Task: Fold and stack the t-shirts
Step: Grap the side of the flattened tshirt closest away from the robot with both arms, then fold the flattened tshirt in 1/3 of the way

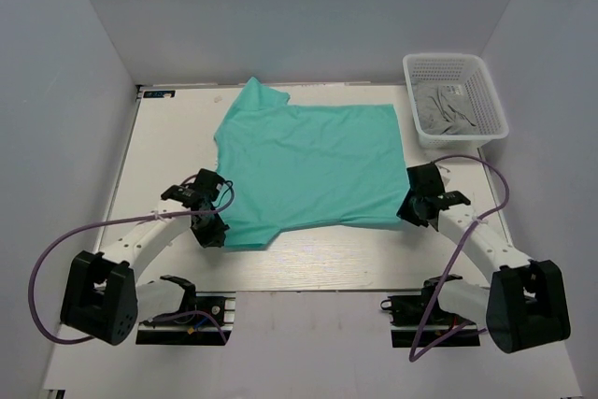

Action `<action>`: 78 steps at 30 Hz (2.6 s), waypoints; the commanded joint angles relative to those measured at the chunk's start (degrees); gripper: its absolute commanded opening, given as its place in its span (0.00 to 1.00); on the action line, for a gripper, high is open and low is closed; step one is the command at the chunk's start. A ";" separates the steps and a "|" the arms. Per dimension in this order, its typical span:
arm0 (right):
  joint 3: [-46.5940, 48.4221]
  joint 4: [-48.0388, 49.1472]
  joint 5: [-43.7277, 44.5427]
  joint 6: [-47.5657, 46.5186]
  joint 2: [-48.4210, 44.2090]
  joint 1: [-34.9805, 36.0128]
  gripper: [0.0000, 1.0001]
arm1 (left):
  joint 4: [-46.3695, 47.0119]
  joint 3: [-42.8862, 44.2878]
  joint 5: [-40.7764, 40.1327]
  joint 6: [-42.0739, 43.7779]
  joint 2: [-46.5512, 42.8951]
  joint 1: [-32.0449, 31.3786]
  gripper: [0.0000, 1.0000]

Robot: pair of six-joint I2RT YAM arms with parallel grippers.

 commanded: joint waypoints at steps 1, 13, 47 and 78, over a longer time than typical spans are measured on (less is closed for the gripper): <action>-2.15 -0.42 -1.30 -2.47 0.17 0.04 0.00 | 0.86 1.05 -0.24 0.94 -2.02 0.30 0.00; 3.99 3.81 -6.07 -6.34 2.90 0.13 0.00 | 12.56 14.57 2.23 4.37 6.94 0.65 0.00; 42.93 -3.50 4.40 -6.42 38.49 -4.17 0.06 | 12.73 71.79 -12.45 14.31 54.74 3.81 0.06; 24.39 11.19 -17.05 -12.40 35.86 -1.62 0.90 | 19.25 38.41 -2.96 13.87 47.27 4.78 1.00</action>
